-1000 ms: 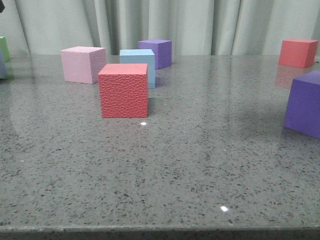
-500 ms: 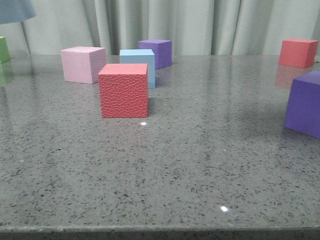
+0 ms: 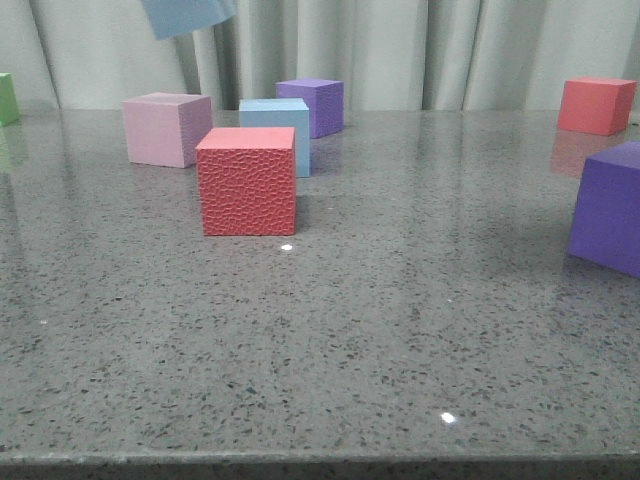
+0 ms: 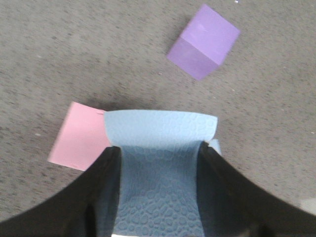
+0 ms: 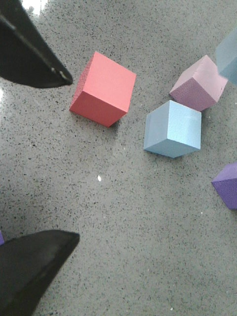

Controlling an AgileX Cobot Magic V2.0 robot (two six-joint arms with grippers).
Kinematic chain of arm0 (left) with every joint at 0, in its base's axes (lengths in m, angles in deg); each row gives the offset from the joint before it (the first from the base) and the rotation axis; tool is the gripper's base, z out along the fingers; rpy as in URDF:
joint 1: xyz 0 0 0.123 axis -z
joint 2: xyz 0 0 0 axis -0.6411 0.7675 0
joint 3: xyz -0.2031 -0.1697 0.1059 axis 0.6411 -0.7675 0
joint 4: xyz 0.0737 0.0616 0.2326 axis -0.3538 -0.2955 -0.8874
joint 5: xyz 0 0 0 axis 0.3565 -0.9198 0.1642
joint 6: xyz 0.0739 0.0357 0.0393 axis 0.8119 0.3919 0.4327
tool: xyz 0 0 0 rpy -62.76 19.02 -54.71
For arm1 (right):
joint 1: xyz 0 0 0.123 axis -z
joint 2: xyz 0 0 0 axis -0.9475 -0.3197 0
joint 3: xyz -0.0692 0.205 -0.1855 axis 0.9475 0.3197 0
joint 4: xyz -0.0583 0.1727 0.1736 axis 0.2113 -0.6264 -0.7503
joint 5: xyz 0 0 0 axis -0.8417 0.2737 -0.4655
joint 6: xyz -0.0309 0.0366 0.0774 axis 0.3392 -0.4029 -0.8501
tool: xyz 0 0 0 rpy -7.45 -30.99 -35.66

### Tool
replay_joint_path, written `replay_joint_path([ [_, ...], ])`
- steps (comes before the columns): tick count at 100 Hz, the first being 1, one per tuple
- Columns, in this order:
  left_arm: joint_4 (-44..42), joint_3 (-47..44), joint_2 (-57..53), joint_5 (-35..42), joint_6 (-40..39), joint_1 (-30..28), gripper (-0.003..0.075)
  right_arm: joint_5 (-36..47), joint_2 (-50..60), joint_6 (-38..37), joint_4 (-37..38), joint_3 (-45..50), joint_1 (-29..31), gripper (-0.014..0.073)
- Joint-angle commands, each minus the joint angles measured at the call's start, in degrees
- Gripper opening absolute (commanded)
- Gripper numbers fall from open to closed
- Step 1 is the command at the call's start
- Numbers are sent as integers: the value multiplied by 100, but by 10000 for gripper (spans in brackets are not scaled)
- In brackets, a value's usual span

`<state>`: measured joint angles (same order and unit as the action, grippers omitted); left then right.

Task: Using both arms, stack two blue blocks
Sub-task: 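Lift the light blue cube with the left gripper toward the placed cube, then lower the held cube onto the placed light blue cube and open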

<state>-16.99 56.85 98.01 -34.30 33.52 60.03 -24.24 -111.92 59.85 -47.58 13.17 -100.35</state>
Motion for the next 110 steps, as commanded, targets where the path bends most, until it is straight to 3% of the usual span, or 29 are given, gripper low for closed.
replay_joint_path([
  [1, -96, 190, -239, 93, -386, 246, 123, 399, 142, 71, 3, -142, -8, 588],
  [35, -229, 190, 154, 221, -723, 825, 123, 366, 142, 71, 3, -142, -8, 588],
  [110, -568, 190, 193, 215, -1316, 832, 124, 257, 142, 71, 3, -142, -8, 588],
])
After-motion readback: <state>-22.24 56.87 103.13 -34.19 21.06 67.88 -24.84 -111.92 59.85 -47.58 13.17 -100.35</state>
